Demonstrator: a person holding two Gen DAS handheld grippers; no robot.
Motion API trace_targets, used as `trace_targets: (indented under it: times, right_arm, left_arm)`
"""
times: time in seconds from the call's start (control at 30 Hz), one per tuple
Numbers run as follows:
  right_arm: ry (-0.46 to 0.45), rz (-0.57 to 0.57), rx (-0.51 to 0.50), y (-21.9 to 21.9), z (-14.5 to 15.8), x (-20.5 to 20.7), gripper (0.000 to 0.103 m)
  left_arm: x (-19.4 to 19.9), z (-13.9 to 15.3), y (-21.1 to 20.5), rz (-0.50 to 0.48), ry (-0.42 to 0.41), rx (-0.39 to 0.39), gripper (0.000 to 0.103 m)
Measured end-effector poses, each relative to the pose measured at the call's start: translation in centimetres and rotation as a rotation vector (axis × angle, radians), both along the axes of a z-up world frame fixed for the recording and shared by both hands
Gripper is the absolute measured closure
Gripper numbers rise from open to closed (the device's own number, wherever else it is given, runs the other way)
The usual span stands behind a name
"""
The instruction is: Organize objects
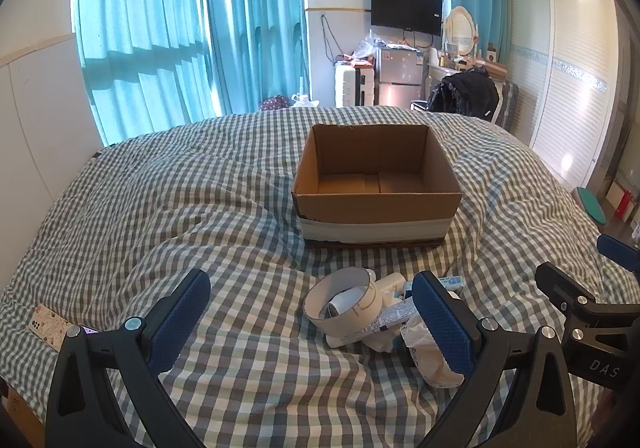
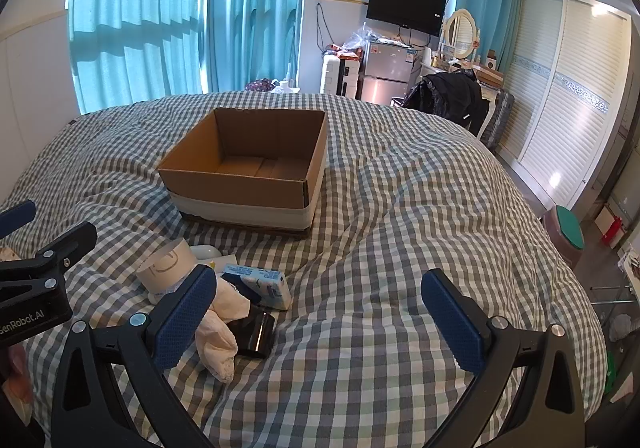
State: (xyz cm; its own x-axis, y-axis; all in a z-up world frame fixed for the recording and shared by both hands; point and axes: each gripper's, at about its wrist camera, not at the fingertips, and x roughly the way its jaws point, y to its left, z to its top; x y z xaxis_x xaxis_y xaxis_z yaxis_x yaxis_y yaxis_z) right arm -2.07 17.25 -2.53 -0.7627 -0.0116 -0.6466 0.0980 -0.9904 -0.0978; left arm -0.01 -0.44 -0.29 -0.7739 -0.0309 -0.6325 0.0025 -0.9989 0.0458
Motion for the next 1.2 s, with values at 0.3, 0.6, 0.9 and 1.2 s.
trace_targets:
  times: [0.3, 0.6, 0.9, 1.2]
  right_arm:
    - [0.0, 0.003, 0.002, -0.15, 0.27, 0.11, 0.0]
    - [0.0, 0.004, 0.002, -0.17, 0.23, 0.11, 0.0]
    - [-0.001, 0.006, 0.002, -0.26, 0.24, 0.11, 0.0]
    - [0.003, 0.018, 0.002, -0.64, 0.35, 0.39, 0.0]
  left_arm:
    - [-0.1, -0.08, -0.03, 0.002, -0.007, -0.003, 0.0]
    - [0.01, -0.2, -0.18, 0.007, -0.001, -0.001, 0.0]
    - [0.01, -0.37, -0.19, 0.007, -0.01, -0.001, 0.0]
    - [0.24, -0.4, 0.12, -0.006, -0.009, 0.002, 0.0]
